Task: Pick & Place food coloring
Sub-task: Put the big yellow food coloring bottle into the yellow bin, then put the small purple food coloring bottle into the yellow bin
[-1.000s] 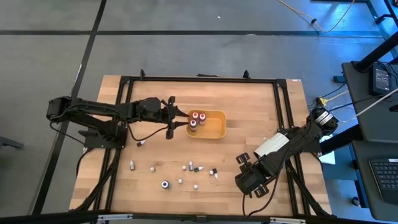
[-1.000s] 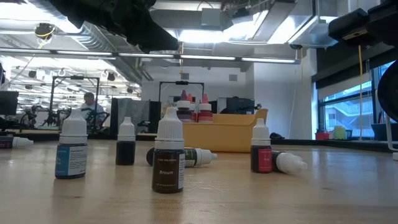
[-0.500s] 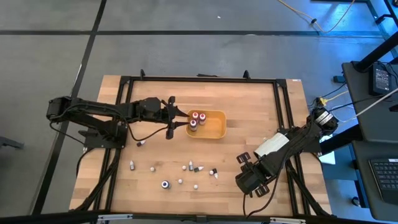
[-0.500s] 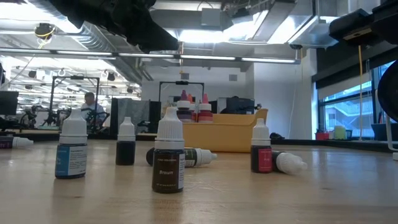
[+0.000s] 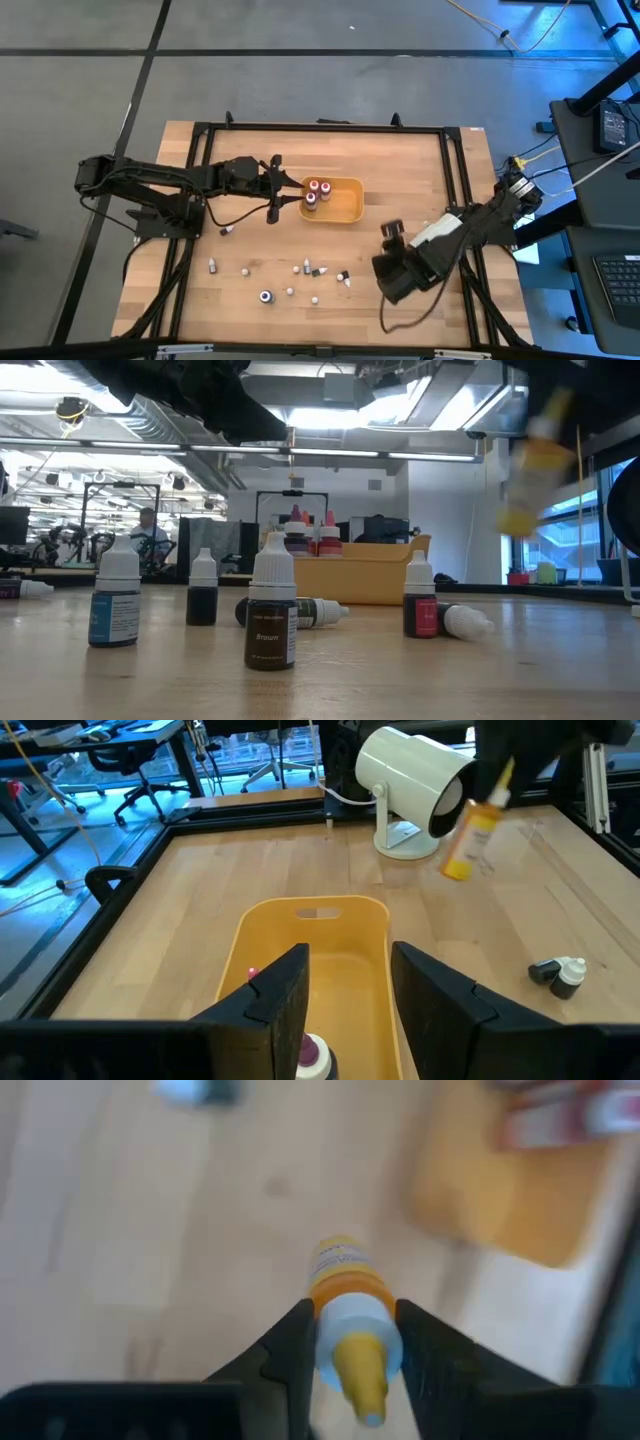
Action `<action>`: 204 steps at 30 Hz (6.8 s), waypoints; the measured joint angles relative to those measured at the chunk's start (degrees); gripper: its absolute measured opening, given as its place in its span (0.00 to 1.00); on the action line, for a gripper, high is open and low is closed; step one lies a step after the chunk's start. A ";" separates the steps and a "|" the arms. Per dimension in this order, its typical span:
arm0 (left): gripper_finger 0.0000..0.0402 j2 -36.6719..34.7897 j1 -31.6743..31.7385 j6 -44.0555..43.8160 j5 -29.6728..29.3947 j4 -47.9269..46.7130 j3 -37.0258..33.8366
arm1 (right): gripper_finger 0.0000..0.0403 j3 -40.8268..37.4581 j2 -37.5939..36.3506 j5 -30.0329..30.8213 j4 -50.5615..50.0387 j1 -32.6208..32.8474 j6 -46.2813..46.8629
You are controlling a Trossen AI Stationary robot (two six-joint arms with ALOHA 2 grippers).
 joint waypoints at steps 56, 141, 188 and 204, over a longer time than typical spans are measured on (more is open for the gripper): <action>0.36 0.00 0.00 0.04 0.00 -6.04 -0.03 | 0.44 8.55 15.86 -16.79 27.19 -36.08 -36.46; 0.35 2.49 -15.69 -60.11 -3.80 -67.89 0.72 | 0.44 -34.31 -21.27 -2.77 61.26 -27.18 -26.36; 0.18 20.85 -17.64 -61.66 -3.68 -65.35 0.89 | 0.44 -34.31 -21.27 -15.67 61.49 -26.68 -17.66; 0.16 21.14 -17.70 -52.81 -9.21 -65.47 11.97 | 0.44 -33.92 -21.27 -15.58 56.64 -17.17 -20.84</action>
